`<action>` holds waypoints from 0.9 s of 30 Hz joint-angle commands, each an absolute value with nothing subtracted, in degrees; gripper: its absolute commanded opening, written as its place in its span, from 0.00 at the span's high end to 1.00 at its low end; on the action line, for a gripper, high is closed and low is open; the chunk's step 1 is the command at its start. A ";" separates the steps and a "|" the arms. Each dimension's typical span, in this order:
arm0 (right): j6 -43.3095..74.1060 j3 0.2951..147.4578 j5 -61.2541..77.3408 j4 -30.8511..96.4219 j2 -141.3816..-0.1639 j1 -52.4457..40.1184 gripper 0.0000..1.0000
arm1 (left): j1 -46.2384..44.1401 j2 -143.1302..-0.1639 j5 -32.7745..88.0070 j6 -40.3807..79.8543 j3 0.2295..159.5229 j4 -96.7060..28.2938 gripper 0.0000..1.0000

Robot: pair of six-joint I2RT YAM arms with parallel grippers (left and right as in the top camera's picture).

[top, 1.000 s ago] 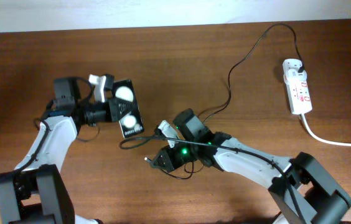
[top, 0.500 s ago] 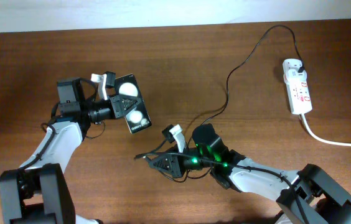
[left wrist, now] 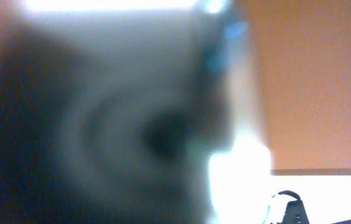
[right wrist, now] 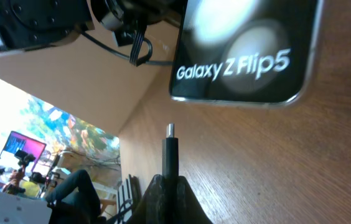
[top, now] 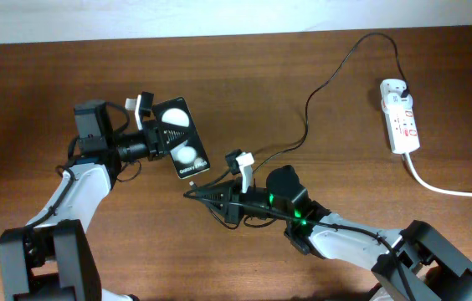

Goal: Plug charger to phone and switch on socket

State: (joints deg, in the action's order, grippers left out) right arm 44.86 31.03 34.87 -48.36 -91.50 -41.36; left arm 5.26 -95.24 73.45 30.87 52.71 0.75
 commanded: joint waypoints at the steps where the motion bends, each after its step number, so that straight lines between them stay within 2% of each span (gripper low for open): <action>1: 47.99 30.96 33.78 -48.97 -90.45 -39.33 0.96 | 5.30 -94.48 74.19 36.42 52.86 1.67 1.00; 9: 48.53 30.96 33.82 -48.93 -90.45 -38.52 0.96 | 5.41 -94.48 66.06 35.09 52.86 2.61 1.00; 25: 48.53 30.96 33.80 -48.88 -90.45 -38.52 0.96 | 5.41 -94.48 66.61 32.45 52.84 1.50 1.00; 27: 48.53 30.96 33.82 -48.88 -90.45 -38.52 0.96 | 5.41 -94.48 66.61 32.47 52.86 1.93 0.98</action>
